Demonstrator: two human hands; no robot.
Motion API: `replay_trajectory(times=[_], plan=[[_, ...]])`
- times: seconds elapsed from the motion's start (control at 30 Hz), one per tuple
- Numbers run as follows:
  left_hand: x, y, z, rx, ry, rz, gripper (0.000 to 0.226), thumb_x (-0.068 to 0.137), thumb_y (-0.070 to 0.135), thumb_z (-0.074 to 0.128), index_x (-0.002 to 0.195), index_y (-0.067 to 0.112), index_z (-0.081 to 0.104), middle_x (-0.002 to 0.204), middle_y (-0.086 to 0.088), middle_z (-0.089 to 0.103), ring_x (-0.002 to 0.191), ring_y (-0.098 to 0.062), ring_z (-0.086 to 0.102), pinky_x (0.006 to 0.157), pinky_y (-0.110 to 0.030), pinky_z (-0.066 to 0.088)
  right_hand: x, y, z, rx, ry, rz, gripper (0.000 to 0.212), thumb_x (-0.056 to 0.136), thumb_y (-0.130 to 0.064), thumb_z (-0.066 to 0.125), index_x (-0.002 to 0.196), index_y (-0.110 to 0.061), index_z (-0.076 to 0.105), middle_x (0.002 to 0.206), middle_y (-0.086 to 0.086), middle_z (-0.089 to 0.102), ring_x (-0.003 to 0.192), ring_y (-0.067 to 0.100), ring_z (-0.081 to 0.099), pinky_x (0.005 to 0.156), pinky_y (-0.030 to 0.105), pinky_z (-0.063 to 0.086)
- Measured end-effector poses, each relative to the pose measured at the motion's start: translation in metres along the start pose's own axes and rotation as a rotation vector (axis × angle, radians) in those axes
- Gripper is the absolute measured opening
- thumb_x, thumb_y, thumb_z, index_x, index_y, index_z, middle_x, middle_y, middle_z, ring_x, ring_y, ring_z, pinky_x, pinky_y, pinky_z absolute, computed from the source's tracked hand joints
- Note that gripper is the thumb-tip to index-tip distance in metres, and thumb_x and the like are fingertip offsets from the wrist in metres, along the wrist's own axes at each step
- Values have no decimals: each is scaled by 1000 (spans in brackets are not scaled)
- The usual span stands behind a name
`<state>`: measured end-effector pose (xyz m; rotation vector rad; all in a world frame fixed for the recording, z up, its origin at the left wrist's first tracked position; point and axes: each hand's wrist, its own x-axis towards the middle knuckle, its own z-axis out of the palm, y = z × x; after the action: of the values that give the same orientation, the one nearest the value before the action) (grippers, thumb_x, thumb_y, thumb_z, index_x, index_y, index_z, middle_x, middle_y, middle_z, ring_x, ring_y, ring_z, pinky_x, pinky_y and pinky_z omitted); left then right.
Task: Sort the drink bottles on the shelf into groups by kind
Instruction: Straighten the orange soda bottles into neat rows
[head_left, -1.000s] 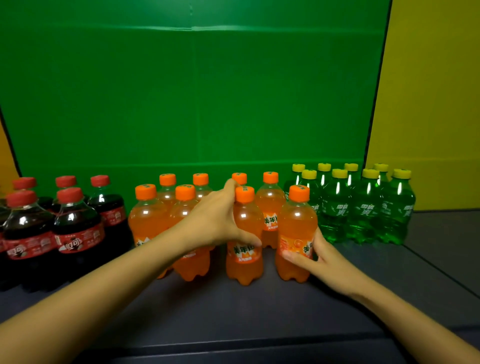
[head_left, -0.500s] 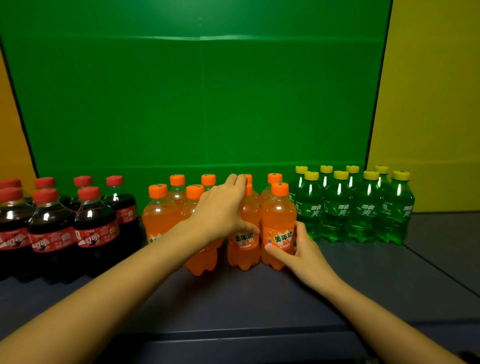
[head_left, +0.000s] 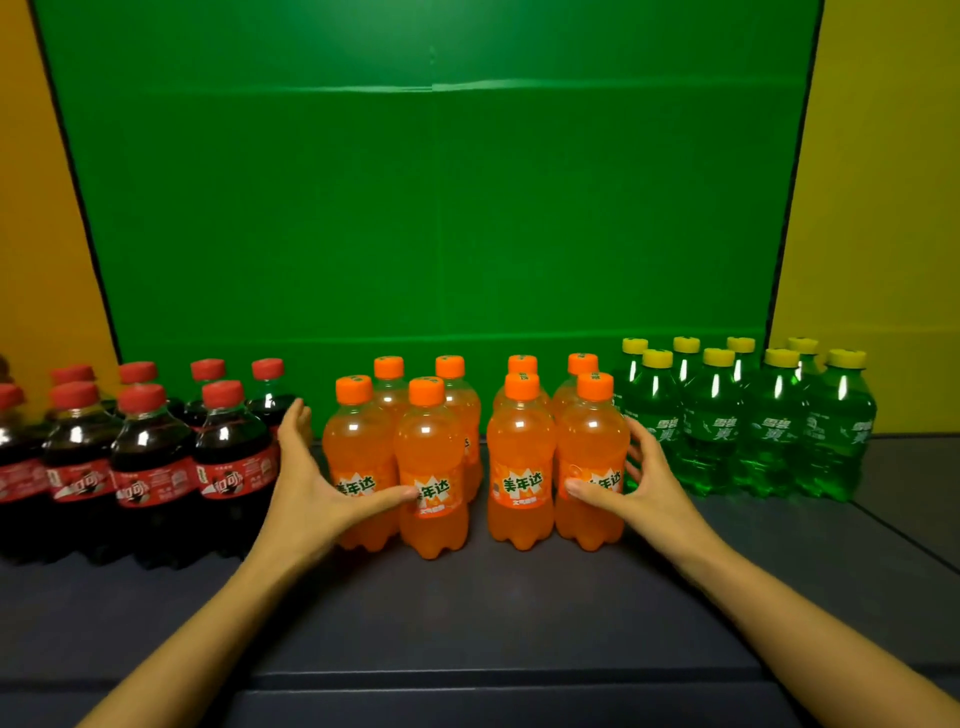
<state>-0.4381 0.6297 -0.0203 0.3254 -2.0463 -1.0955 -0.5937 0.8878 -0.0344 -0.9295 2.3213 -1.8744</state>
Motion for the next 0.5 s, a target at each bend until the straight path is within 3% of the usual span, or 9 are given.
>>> replay_trajectory(times=[0.07, 0.2, 0.37, 0.5], plan=[[7, -8, -1, -128, -105, -56, 157, 12, 62, 84, 144, 30, 5, 147, 2, 28, 133, -16, 36, 104, -29, 35, 6, -2, 1, 74, -35, -7, 131, 41, -50, 86, 145, -32, 10, 151, -2, 29, 134, 16, 35, 107, 38, 37], [15, -16, 5, -246, -249, -25, 134, 13, 55, 89, 130, 32, 27, 122, 9, 53, 104, -2, 59, 72, -12, 51, 13, 0, 4, 161, -90, -22, 152, 22, -59, 87, 146, -35, 4, 147, -3, 34, 128, 12, 43, 104, 34, 41], [14, -18, 9, -325, -295, -50, 118, 18, 51, 90, 122, 27, 41, 112, 0, 64, 94, -3, 66, 66, -15, 53, 12, 3, 9, 191, -129, -55, 153, 21, -56, 89, 146, -36, 3, 131, -13, 46, 108, -8, 54, 76, 9, 50], [10, -16, 15, -343, -295, -63, 116, 20, 51, 90, 123, 26, 42, 110, 1, 65, 94, -2, 66, 66, -14, 53, 11, 2, 11, 211, -123, -67, 153, 20, -56, 88, 146, -32, 5, 123, -16, 49, 96, -16, 58, 69, 5, 48]])
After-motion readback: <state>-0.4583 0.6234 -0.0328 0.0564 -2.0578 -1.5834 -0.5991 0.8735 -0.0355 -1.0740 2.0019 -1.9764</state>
